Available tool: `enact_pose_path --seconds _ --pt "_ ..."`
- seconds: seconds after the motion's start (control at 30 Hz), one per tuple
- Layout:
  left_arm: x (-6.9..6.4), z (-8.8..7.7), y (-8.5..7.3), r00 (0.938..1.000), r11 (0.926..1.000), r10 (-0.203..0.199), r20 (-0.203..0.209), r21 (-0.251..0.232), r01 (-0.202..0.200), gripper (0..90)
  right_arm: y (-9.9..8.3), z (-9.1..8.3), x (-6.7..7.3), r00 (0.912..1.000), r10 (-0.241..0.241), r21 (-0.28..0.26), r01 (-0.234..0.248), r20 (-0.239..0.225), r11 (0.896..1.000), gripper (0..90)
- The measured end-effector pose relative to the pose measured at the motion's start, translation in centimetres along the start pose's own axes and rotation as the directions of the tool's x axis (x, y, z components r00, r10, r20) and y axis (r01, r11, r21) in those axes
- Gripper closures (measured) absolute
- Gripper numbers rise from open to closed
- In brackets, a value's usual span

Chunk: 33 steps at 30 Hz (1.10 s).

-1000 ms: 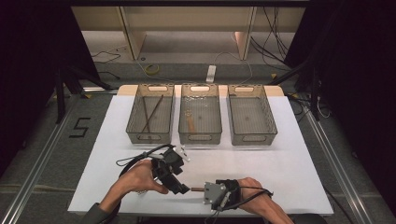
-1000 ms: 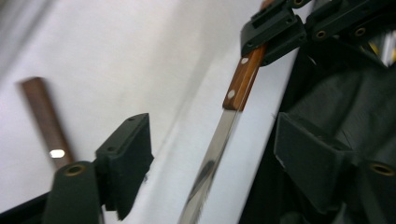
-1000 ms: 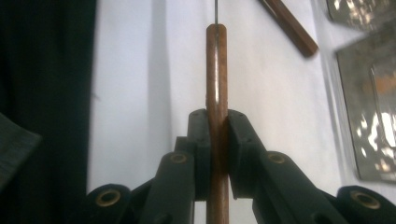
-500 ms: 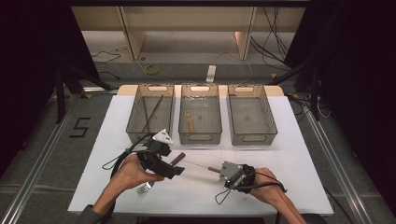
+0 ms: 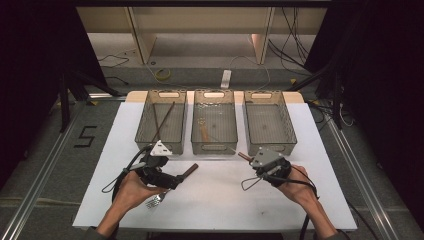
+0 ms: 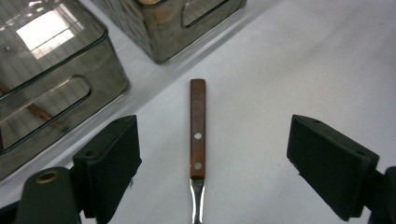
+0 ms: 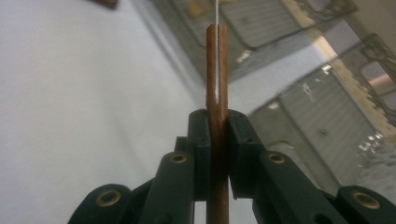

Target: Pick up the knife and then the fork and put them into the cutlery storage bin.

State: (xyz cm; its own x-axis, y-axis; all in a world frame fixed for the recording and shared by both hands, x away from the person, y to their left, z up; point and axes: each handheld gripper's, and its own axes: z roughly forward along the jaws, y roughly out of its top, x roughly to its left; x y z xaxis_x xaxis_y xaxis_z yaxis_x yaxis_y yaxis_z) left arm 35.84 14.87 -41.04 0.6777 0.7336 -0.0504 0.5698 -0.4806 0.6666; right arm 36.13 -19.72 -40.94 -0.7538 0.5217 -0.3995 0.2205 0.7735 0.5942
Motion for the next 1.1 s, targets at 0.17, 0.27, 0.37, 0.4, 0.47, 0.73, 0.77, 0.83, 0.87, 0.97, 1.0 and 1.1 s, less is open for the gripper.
enact_pose_path --seconds 0.17,0.27,0.37,0.4,0.47,0.73,0.77,0.83,0.87,0.97,1.0,1.1 --pt "0.6 0.2 -0.7 0.9994 0.9994 -0.033 0.005 -0.014 0.033 16.7 0.0 0.0 -2.5 0.9951 0.091 0.003 -0.091 0.038 0.996 81.6" --pt "0.6 0.4 -1.0 0.9993 0.9993 -0.037 0.009 -0.009 0.037 16.2 -0.1 0.2 -3.7 0.9883 0.140 0.004 -0.141 0.059 0.990 81.7" --pt "0.4 0.6 -1.3 0.9990 0.9986 -0.045 -0.001 -0.027 0.045 15.9 -0.1 0.5 -4.9 0.9792 0.185 -0.006 -0.185 0.084 0.983 81.7" --pt "0.4 0.6 -1.3 0.9989 0.9984 -0.047 -0.003 -0.031 0.047 15.9 -0.1 0.5 -5.5 0.9754 0.201 -0.008 -0.201 0.091 0.980 81.7" --pt "0.3 0.6 -1.5 0.9987 0.9975 -0.050 -0.010 -0.050 0.050 15.9 0.1 0.7 -6.2 0.9698 0.222 -0.009 -0.223 0.100 0.975 81.6" --pt "-0.2 0.8 -1.8 0.9977 0.9944 -0.067 -0.010 -0.082 0.066 15.9 0.8 1.5 -9.4 0.9471 0.284 0.013 -0.289 0.149 0.957 81.6" --pt "-0.2 0.8 -1.9 0.9974 0.9945 -0.071 -0.008 -0.077 0.071 15.9 0.8 1.5 -9.7 0.9441 0.291 0.014 -0.297 0.155 0.955 81.6" --pt "0.0 0.8 -2.0 0.9978 0.9958 -0.066 -0.013 -0.065 0.065 15.8 1.0 1.6 -10.2 0.9374 0.307 0.015 -0.314 0.163 0.949 81.6" --pt "0.1 0.7 -2.0 0.9971 0.9948 -0.075 -0.011 -0.069 0.074 15.8 1.1 1.7 -10.5 0.9339 0.318 0.017 -0.325 0.164 0.946 81.6" --pt "0.4 0.6 -2.1 0.9959 0.9938 -0.090 -0.005 -0.067 0.089 15.8 1.2 2.0 -11.3 0.9220 0.348 0.024 -0.357 0.170 0.934 81.5" --pt "0.4 0.7 -2.2 0.9956 0.9935 -0.093 -0.005 -0.066 0.093 15.8 1.2 2.1 -11.6 0.9174 0.359 0.028 -0.369 0.172 0.929 81.5" --pt "0.4 0.9 -2.3 0.9961 0.9949 -0.088 -0.005 -0.049 0.088 15.8 1.1 2.6 -12.1 0.9033 0.393 0.036 -0.405 0.171 0.914 81.5"
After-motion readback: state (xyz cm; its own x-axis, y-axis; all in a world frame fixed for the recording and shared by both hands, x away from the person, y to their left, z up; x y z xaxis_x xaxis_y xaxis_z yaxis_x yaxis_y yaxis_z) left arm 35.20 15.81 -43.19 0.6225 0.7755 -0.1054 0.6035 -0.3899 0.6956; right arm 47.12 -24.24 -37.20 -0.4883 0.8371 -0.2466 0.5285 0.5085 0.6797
